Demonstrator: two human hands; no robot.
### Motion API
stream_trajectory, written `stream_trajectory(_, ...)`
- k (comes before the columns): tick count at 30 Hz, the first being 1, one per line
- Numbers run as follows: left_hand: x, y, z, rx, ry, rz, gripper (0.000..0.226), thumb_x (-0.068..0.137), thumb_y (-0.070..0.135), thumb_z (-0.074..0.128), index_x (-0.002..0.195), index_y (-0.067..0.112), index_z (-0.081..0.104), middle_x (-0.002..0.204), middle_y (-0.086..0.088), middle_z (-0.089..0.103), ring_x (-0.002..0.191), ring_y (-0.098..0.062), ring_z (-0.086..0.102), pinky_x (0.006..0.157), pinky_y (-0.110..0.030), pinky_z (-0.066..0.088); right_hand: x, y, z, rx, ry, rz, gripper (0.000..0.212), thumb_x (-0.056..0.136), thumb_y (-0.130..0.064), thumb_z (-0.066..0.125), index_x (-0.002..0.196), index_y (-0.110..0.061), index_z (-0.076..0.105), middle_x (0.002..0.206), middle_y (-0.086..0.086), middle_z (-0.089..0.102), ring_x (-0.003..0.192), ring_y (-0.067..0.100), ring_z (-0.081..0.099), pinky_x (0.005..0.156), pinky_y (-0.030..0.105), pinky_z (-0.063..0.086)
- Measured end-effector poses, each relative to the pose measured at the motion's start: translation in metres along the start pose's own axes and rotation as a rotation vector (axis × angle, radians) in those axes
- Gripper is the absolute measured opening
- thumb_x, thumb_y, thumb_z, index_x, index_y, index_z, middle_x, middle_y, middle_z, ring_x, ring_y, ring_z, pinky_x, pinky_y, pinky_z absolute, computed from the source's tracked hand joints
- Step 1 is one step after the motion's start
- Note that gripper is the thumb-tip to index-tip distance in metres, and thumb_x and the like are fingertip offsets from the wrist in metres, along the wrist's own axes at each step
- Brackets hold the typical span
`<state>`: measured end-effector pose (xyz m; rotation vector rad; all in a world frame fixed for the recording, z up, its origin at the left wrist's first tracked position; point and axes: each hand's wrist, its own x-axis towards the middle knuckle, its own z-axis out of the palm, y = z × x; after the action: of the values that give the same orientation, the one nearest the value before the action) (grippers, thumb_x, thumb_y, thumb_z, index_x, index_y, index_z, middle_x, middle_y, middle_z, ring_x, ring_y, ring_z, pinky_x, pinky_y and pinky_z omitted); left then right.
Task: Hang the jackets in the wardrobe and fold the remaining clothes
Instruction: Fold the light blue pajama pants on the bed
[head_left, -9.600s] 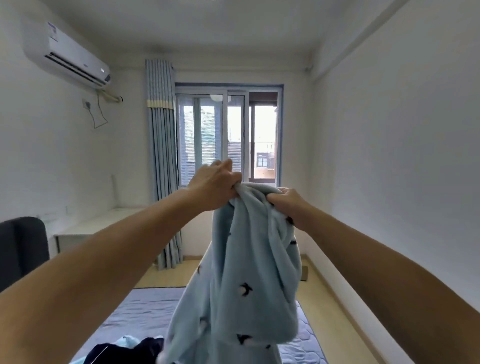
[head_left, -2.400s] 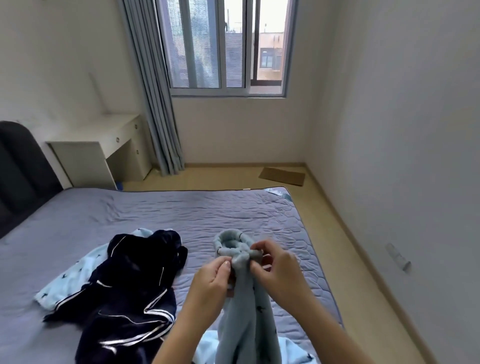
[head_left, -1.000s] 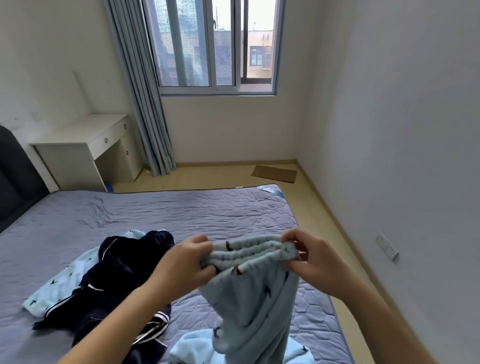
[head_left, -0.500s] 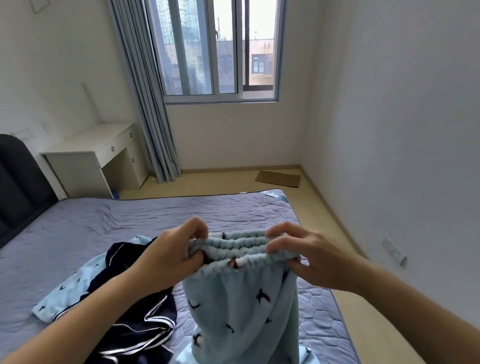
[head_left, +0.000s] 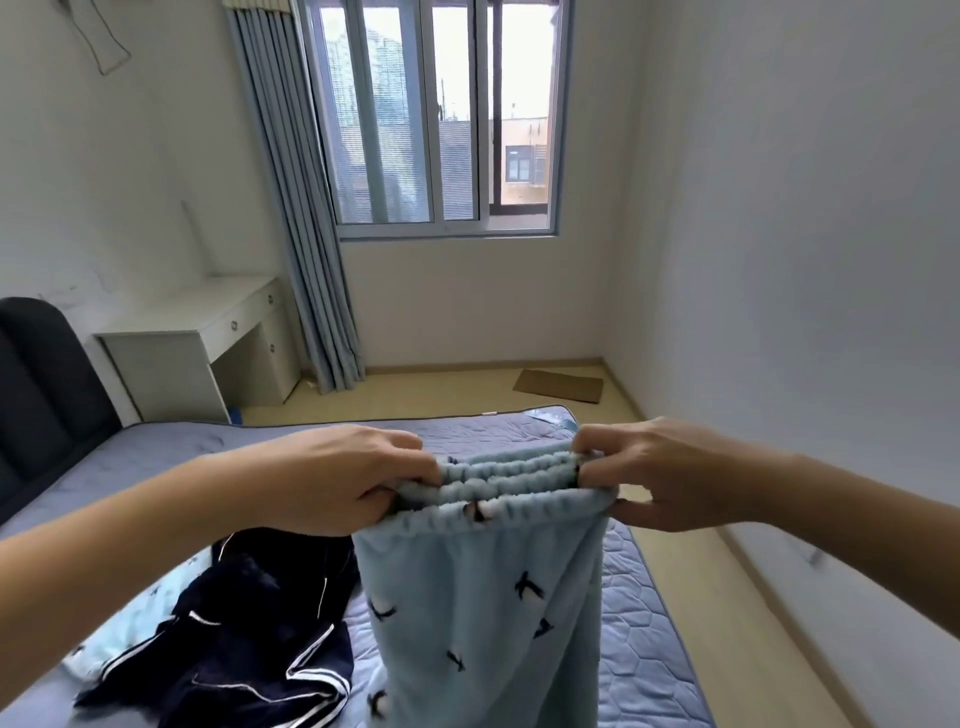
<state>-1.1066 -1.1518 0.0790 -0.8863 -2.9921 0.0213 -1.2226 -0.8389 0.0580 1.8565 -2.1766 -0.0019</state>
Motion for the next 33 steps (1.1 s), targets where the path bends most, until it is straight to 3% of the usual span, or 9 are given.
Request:
stream_trajectory(3, 0.002, 0.007, -0.005, 0.055, -0.072, 0.006, 0.013, 0.077, 0.021, 0.037, 0.082, 0.021, 0.049, 0.086, 0.008, 0.043, 0.070, -0.008, 0.041, 0.066, -0.027, 0.039, 0.003, 0.003, -0.010, -0.046, 0.010, -0.004, 0.009, 0.087, -0.035, 0.051, 0.092, -0.028, 0.055, 0.107, -0.010, 0.051, 0.075, 0.007, 0.055, 0.059, 0.018, 0.049)
stream_trajectory(7, -0.003, 0.027, -0.012, 0.184, 0.045, 0.171, 0.010, 0.073, 0.028, 0.046, 0.065, 0.026, 0.041, 0.074, 0.008, 0.040, 0.063, -0.010, 0.040, 0.058, -0.021, 0.037, 0.004, 0.009, -0.023, -0.085, -0.001, -0.004, 0.014, 0.086, -0.037, 0.049, 0.094, -0.029, 0.058, 0.108, -0.010, 0.052, 0.081, 0.007, 0.058, 0.061, 0.017, 0.049)
stream_trajectory(9, -0.007, 0.039, -0.014, 0.248, 0.045, 0.259, 0.013, 0.075, 0.035, 0.052, 0.066, 0.027, 0.046, 0.075, 0.009, 0.042, 0.064, -0.010, 0.043, 0.061, -0.022, 0.043, 0.003, 0.011, -0.029, -0.090, -0.016, 0.001, 0.015, 0.086, -0.039, 0.049, 0.095, -0.030, 0.057, 0.107, -0.010, 0.053, 0.084, 0.005, 0.058, 0.063, 0.013, 0.043)
stream_trajectory(12, -0.010, 0.052, -0.016, 0.251, -0.002, 0.320, 0.017, 0.080, 0.050, 0.051, 0.084, 0.033, 0.053, 0.090, 0.012, 0.045, 0.064, -0.003, 0.037, 0.059, -0.020, 0.047, 0.003, 0.018, -0.032, -0.107, -0.011, 0.022, 0.014, 0.085, -0.039, 0.052, 0.095, -0.030, 0.057, 0.107, -0.011, 0.053, 0.085, 0.004, 0.058, 0.063, 0.018, 0.052)
stream_trajectory(16, -0.011, 0.059, -0.021, 0.331, 0.063, 0.344, 0.017, 0.082, 0.051, 0.053, 0.090, 0.038, 0.048, 0.104, 0.016, 0.049, 0.055, -0.009, 0.025, 0.047, -0.014, 0.029, 0.001, 0.020, -0.032, -0.122, -0.011, 0.044, 0.014, 0.084, -0.039, 0.057, 0.095, -0.030, 0.057, 0.109, -0.010, 0.054, 0.085, 0.007, 0.060, 0.063, 0.023, 0.056)
stream_trajectory(19, -0.008, 0.067, -0.023, 0.237, 0.075, 0.369, 0.018, 0.085, 0.047, 0.056, 0.089, 0.033, 0.044, 0.092, 0.014, 0.049, 0.060, -0.010, 0.026, 0.049, -0.015, 0.023, 0.003, 0.016, -0.033, -0.098, -0.013, 0.053, 0.014, 0.083, -0.037, 0.057, 0.095, -0.030, 0.057, 0.109, -0.010, 0.054, 0.085, 0.008, 0.061, 0.064, 0.021, 0.053)
stream_trajectory(22, -0.002, 0.074, -0.030, 0.093, -0.039, 0.259, 0.018, 0.084, 0.041, 0.054, 0.084, 0.030, 0.039, 0.081, 0.009, 0.050, 0.063, -0.013, 0.038, 0.050, -0.015, 0.026, 0.005, 0.016, -0.038, -0.098, -0.012, 0.058, 0.013, 0.082, -0.036, 0.058, 0.093, -0.029, 0.058, 0.108, -0.010, 0.055, 0.083, 0.007, 0.060, 0.064, 0.014, 0.042)
stream_trajectory(27, 0.007, 0.061, -0.039, 0.187, -0.259, -0.087, 0.020, 0.076, 0.043, 0.054, 0.078, 0.027, 0.042, 0.064, 0.004, 0.047, 0.062, -0.017, 0.048, 0.056, -0.025, 0.040, 0.007, 0.015, -0.045, -0.140, 0.029, 0.001, 0.014, 0.082, -0.036, 0.059, 0.093, -0.027, 0.059, 0.102, -0.008, 0.056, 0.076, 0.005, 0.057, 0.062, 0.015, 0.048)
stream_trajectory(33, 0.014, 0.023, -0.036, 0.325, -0.154, -0.083, 0.025, 0.072, 0.041, 0.035, 0.087, 0.024, 0.048, 0.083, 0.005, 0.060, 0.081, -0.023, 0.060, 0.070, -0.032, 0.050, 0.009, 0.004, -0.043, -0.050, -0.024, 0.046, 0.009, 0.077, -0.033, 0.058, 0.084, -0.027, 0.056, 0.088, -0.011, 0.049, 0.064, 0.003, 0.041, 0.053, 0.016, 0.046)
